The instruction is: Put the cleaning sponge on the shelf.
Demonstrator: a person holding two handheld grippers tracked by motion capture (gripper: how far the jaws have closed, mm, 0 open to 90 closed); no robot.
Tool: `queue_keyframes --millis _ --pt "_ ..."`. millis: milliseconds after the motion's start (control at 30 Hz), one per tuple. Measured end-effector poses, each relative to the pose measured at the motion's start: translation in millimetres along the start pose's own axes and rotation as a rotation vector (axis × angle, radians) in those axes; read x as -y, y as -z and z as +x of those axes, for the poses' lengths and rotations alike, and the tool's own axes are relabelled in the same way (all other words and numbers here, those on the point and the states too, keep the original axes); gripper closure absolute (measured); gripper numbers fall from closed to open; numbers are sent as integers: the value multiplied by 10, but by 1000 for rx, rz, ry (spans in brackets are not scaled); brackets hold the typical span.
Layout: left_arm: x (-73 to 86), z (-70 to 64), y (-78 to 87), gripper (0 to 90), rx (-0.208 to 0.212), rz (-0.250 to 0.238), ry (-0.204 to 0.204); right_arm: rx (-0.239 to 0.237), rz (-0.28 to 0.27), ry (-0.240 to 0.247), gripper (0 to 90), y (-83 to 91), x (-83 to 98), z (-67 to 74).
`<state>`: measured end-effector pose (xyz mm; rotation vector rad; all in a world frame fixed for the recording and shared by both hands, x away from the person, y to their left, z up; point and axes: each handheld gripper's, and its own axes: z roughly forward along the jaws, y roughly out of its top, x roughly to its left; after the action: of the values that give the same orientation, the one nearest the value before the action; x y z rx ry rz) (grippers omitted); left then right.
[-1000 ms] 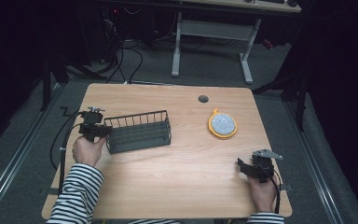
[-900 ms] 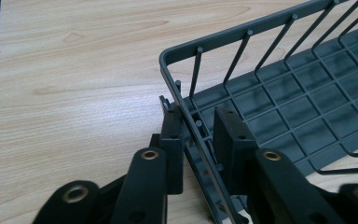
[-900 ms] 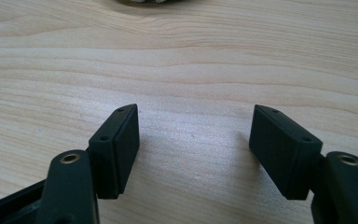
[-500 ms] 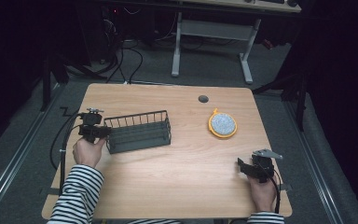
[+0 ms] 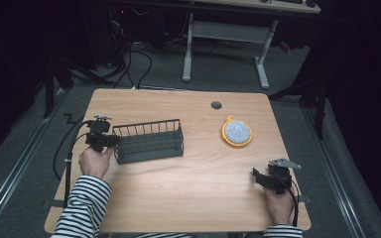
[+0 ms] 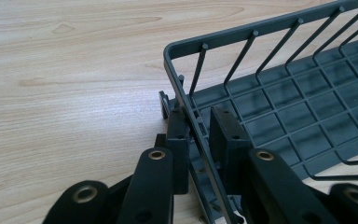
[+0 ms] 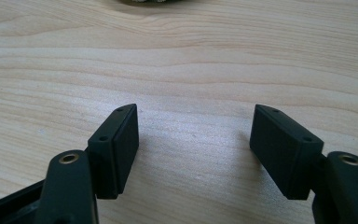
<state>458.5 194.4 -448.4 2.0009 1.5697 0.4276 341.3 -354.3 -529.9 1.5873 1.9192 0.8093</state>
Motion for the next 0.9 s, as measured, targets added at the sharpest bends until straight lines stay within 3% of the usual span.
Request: queue_keyframes --millis 300,900 --pt "7 -65 -3 786 18 -2 -8 -2 0 1 324 0 0 0" --pt "15 -327 -35 790 71 -9 -52 -2 1 2 322 0 0 1"
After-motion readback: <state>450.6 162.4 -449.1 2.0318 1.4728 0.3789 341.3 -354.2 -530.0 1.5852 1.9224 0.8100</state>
